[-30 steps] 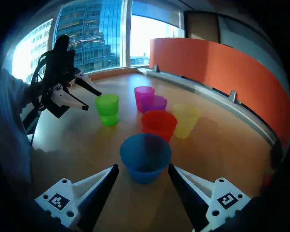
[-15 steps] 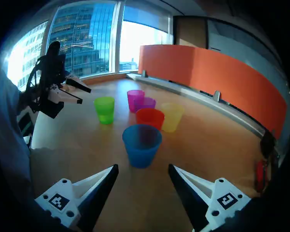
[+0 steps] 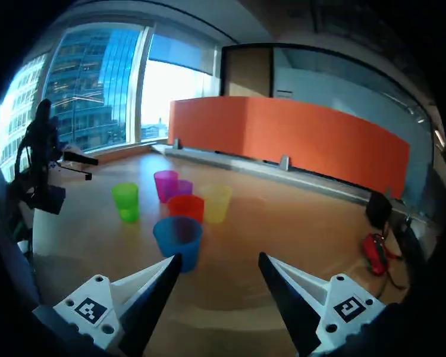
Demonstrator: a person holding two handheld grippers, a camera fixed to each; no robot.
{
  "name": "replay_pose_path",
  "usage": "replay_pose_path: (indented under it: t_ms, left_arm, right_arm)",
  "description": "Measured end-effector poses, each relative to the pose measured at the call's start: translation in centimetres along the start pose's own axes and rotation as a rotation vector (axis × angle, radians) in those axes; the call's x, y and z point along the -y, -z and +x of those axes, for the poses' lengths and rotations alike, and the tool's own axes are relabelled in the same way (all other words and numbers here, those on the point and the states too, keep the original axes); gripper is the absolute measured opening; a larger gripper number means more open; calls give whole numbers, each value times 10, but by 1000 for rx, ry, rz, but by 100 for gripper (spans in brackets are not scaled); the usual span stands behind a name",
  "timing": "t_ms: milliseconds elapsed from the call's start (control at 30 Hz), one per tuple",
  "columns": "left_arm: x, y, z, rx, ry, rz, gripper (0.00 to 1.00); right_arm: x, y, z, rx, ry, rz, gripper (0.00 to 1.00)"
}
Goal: Pour water
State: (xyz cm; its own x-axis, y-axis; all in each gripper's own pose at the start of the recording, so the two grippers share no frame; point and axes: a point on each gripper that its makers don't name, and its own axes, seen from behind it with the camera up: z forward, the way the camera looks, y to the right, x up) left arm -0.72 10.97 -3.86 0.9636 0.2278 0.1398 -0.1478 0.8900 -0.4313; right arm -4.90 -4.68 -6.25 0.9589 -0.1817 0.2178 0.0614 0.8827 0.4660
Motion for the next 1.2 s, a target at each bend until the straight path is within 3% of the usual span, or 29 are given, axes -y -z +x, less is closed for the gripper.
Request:
replay_pose_path:
  t_ms: [300,700,900,1200]
  left_arm:
    - [17,12,27,-103,9,105,100]
    - [36,25,49,-212,110,234,100]
    - [45,29,54,-250,136,293,100]
    - [58,29,55,-268,133,375,100]
  right_arm:
    - [-23,5,35,-133,-3,-171,99]
    - [-45,16,74,-287,-62,-352,99]
    - [-57,21,82,-340,-94,-433,99]
    - [-61,20,89,-376,-79,-500,99]
